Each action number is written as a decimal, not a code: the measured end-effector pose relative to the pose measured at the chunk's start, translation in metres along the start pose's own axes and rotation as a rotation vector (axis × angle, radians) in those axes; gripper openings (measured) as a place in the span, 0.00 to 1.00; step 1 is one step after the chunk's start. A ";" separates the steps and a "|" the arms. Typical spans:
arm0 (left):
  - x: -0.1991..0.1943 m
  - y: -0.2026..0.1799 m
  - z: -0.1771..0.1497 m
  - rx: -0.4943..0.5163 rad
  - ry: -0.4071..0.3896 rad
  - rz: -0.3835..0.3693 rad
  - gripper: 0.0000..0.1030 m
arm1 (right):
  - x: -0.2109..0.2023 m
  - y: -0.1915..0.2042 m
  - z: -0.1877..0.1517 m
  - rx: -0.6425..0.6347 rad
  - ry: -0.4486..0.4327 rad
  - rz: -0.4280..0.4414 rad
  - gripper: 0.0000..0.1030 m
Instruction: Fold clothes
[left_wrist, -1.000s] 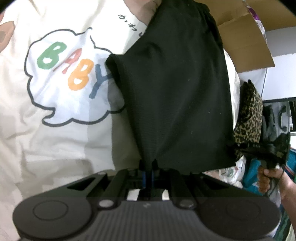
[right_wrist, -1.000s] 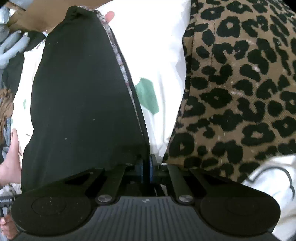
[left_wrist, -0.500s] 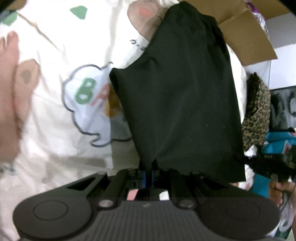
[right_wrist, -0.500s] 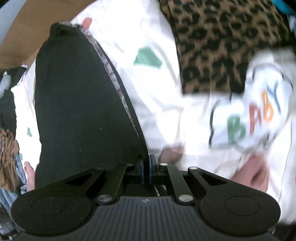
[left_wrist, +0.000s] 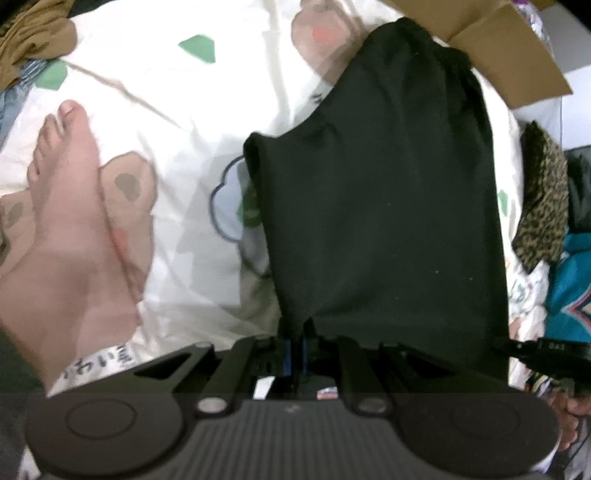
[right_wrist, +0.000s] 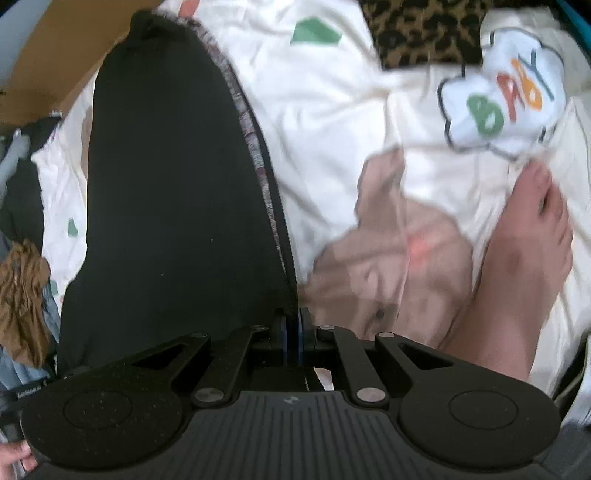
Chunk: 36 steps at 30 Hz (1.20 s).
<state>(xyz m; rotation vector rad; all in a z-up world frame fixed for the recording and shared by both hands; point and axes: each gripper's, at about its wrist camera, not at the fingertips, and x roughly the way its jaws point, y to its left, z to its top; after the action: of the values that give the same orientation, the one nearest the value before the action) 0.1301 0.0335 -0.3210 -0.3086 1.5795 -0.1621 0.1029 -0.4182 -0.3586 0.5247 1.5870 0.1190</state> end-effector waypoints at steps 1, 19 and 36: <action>0.004 0.003 -0.001 -0.002 0.011 0.007 0.06 | 0.002 0.000 -0.004 0.001 0.005 -0.005 0.03; 0.078 0.036 -0.009 0.041 0.148 0.014 0.19 | 0.067 -0.018 -0.036 -0.144 0.069 -0.116 0.24; 0.087 0.058 -0.020 0.015 0.091 -0.058 0.30 | 0.085 -0.021 -0.051 -0.202 0.047 -0.066 0.48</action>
<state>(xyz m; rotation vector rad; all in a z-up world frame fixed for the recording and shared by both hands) 0.1038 0.0616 -0.4205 -0.3395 1.6590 -0.2358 0.0486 -0.3904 -0.4399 0.3133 1.6150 0.2406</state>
